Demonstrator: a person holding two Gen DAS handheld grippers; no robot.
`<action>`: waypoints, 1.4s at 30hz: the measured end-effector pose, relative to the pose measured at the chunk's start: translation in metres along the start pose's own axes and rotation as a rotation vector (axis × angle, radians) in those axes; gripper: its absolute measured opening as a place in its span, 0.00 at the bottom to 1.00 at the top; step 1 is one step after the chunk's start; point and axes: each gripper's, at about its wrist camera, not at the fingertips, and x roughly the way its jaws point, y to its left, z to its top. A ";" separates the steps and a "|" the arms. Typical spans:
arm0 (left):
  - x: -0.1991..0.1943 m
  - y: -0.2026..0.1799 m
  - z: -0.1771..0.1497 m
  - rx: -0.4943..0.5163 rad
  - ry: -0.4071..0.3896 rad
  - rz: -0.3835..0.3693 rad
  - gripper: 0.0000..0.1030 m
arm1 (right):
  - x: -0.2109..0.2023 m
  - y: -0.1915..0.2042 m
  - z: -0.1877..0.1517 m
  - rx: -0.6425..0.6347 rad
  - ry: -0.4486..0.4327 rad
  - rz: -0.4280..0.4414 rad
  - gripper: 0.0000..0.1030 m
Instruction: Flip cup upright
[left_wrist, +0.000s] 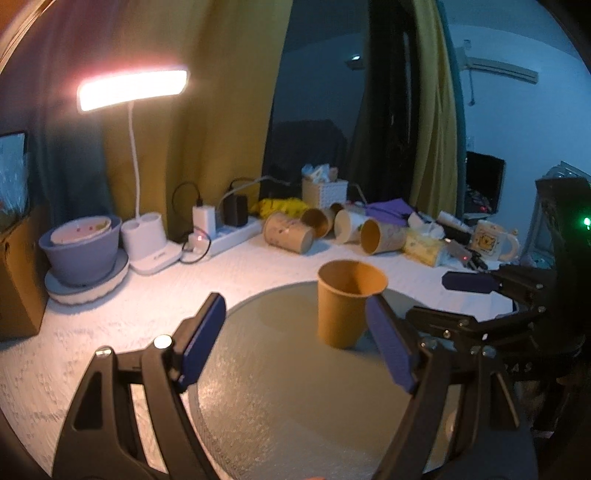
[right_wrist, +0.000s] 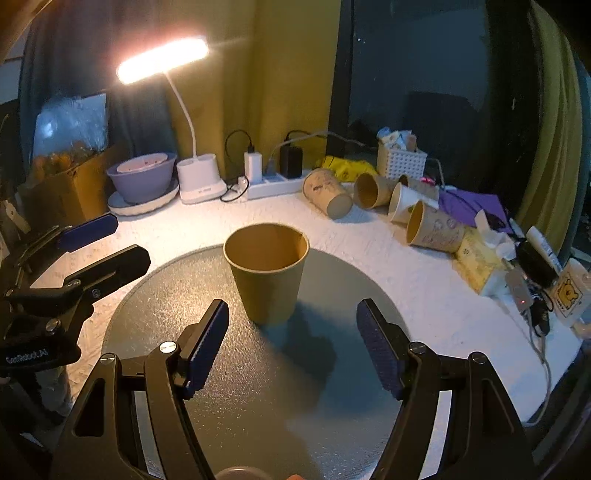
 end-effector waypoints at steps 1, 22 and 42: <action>-0.003 -0.002 0.001 0.008 -0.016 -0.002 0.77 | -0.003 0.000 0.001 -0.001 -0.010 -0.002 0.73; -0.034 0.002 0.012 0.012 -0.167 -0.020 0.81 | -0.032 0.002 0.013 -0.021 -0.103 -0.014 0.72; -0.053 0.009 0.019 -0.006 -0.258 0.042 0.93 | -0.042 0.005 0.015 -0.025 -0.135 -0.004 0.73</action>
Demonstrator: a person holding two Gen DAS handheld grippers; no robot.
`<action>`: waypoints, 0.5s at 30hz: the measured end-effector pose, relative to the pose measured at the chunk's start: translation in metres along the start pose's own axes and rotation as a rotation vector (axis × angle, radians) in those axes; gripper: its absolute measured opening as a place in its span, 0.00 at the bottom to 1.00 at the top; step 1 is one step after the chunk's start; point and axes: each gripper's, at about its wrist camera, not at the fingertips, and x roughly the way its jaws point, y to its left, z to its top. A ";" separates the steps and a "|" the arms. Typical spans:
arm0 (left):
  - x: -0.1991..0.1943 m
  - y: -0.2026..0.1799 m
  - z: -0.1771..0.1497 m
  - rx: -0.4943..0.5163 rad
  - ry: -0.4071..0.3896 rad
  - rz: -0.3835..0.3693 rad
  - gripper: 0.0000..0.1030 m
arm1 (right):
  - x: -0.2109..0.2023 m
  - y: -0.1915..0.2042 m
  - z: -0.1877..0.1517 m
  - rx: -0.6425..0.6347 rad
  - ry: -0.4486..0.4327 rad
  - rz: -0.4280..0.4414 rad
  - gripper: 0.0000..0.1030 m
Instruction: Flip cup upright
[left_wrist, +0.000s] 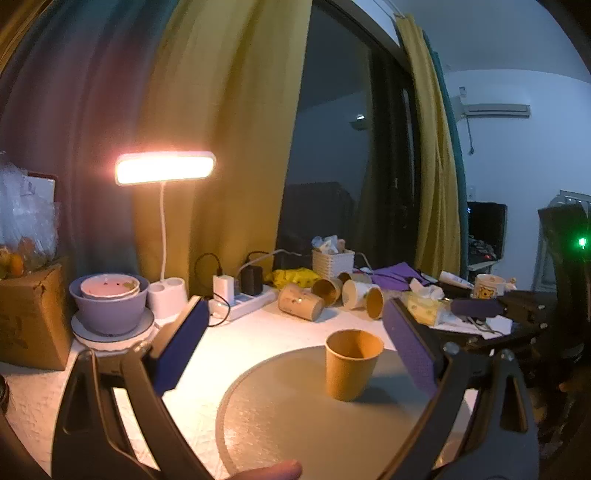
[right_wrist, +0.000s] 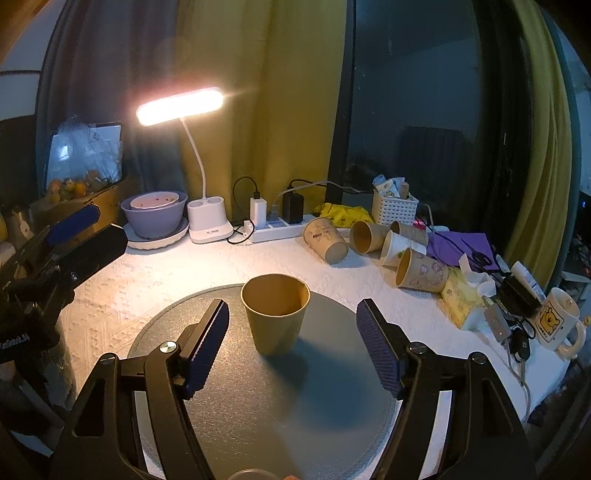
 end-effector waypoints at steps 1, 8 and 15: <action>0.000 0.000 0.000 0.002 -0.003 0.004 0.93 | 0.000 0.000 0.000 0.000 0.001 0.000 0.73; 0.000 0.001 0.001 0.007 -0.002 -0.002 0.93 | 0.000 0.000 -0.001 0.001 0.002 -0.001 0.73; 0.000 0.001 0.001 0.008 -0.001 -0.004 0.93 | 0.001 0.000 -0.001 0.001 0.002 0.000 0.73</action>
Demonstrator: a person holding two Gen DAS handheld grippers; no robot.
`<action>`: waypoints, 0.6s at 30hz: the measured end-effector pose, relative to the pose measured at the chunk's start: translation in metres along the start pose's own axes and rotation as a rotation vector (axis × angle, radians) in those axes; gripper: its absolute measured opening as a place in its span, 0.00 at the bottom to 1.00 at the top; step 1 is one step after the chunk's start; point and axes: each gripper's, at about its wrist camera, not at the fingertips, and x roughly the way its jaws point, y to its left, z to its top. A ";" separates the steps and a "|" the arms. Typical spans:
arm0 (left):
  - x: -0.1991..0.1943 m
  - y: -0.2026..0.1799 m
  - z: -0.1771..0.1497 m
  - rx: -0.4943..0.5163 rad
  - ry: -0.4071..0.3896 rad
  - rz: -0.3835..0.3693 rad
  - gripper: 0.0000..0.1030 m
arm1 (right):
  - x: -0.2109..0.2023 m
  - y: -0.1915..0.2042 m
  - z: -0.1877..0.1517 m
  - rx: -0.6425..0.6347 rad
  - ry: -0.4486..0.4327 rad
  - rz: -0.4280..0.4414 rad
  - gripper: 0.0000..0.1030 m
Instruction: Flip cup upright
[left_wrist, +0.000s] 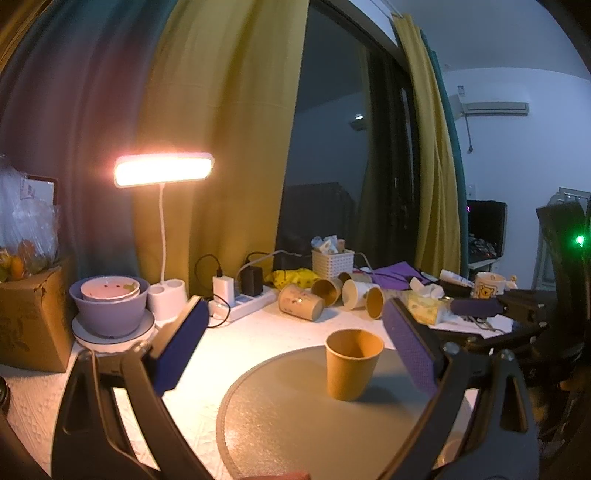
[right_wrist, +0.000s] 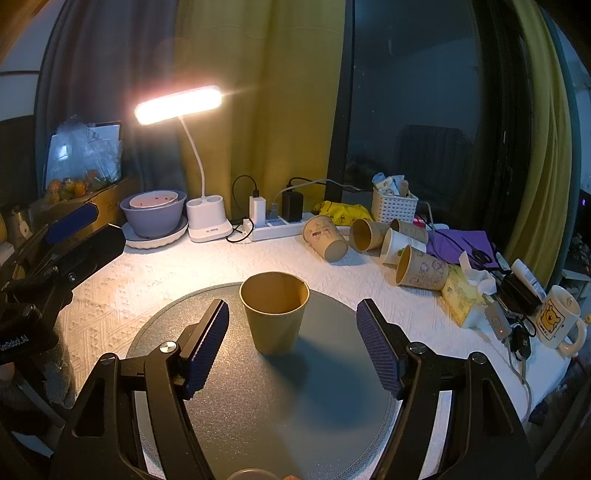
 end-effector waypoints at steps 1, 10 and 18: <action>0.000 0.000 0.000 0.000 0.001 0.000 0.93 | 0.000 0.000 0.000 0.001 0.002 0.001 0.73; 0.001 -0.002 -0.001 0.001 0.002 -0.003 0.93 | 0.002 0.000 -0.003 0.004 0.010 0.007 0.73; 0.001 -0.002 -0.002 0.001 0.003 -0.006 0.93 | 0.003 0.000 -0.003 0.007 0.008 0.007 0.73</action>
